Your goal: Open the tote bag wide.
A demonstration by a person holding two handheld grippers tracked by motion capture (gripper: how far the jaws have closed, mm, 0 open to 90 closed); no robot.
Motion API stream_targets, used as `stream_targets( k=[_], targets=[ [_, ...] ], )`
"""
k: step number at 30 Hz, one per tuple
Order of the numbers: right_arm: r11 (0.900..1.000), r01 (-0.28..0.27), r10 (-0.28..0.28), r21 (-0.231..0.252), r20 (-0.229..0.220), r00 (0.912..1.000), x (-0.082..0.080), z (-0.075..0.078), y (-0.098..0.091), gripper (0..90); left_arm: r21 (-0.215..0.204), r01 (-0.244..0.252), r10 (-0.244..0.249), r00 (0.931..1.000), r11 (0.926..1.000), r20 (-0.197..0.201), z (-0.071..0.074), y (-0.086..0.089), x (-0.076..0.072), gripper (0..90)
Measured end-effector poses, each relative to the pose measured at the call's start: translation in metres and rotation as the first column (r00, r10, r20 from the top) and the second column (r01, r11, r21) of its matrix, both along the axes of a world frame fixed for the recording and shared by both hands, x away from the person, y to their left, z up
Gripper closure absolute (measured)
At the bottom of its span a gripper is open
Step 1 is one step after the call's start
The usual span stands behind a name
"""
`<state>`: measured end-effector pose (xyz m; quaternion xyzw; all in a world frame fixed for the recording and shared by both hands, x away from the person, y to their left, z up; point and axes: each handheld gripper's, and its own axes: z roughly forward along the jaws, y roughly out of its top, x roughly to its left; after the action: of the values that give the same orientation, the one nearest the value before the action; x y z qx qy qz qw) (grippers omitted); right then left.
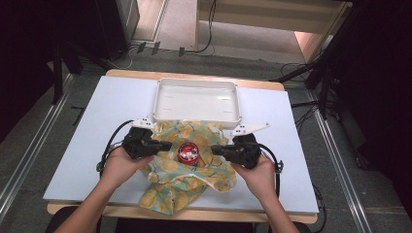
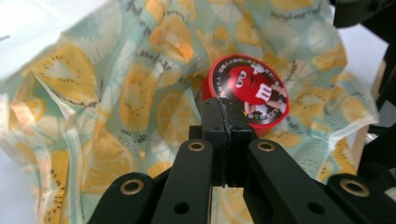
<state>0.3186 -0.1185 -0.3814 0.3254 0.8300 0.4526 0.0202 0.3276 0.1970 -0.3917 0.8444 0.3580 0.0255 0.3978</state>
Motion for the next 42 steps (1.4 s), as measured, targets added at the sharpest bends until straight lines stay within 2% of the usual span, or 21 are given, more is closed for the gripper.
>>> stream_targets(
  k=[2,4,7,10,15,19,25,29,33,35,42],
  targets=[
    [0.9999,0.008,-0.008,0.008,-0.022,0.9997,0.008,0.0,0.01,90.0,0.0,0.007,-0.007,0.9999,1.0,-0.008,-0.004,-0.002,-0.001,90.0],
    [0.9999,-0.001,0.001,0.012,-0.007,1.0,0.014,-0.001,0.017,90.0,0.005,0.005,-0.005,0.9999,1.0,-0.013,-0.008,-0.003,-0.003,90.0],
    [1.0,0.002,-0.002,-0.006,-0.007,1.0,0.022,-0.005,0.025,90.0,0.013,0.01,-0.01,0.9997,0.9999,-0.023,-0.014,-0.002,-0.005,90.0],
    [0.9994,0.014,-0.015,-0.03,-0.03,0.9994,0.031,-0.014,0.03,90.0,0.03,0.023,-0.022,0.9991,0.9993,-0.036,-0.02,-0.003,-0.008,90.0],
    [0.9975,0.031,-0.034,-0.064,-0.039,0.9987,0.039,-0.025,0.032,90.0,0.039,0.046,-0.044,0.9978,0.9982,-0.05,-0.028,-0.005,-0.013,90.0],
    [0.997,0.042,-0.046,-0.065,-0.051,0.9976,0.043,-0.032,0.029,90.0,0.036,0.065,-0.063,0.9965,0.9973,-0.056,-0.031,-0.007,-0.018,90.0],
    [0.9963,0.051,-0.055,-0.07,-0.063,0.9965,0.05,-0.042,0.029,90.0,0.046,0.096,-0.092,0.9914,0.9943,-0.093,-0.045,-0.009,-0.022,90.0],
    [0.9949,0.05,-0.056,-0.087,-0.066,0.9963,0.055,-0.05,0.032,90.0,0.053,0.117,-0.112,0.989,0.9917,-0.097,-0.052,-0.012,-0.026,90.0],
    [0.9941,0.059,-0.067,-0.091,-0.087,0.9939,0.065,-0.06,0.033,90.0,0.053,0.135,-0.13,0.9874,0.9895,-0.091,-0.056,-0.015,-0.031,90.0],
    [0.9937,0.064,-0.073,-0.092,-0.093,0.993,0.068,-0.063,0.034,90.0,0.068,0.145,-0.139,0.9866,0.9871,-0.085,-0.059,-0.016,-0.034,90.0],
    [0.9892,0.077,-0.088,-0.125,-0.087,0.9923,0.079,-0.076,0.038,90.0,0.08,0.169,-0.161,0.9827,0.9824,-0.091,-0.065,-0.016,-0.041,90.0]
  ],
)
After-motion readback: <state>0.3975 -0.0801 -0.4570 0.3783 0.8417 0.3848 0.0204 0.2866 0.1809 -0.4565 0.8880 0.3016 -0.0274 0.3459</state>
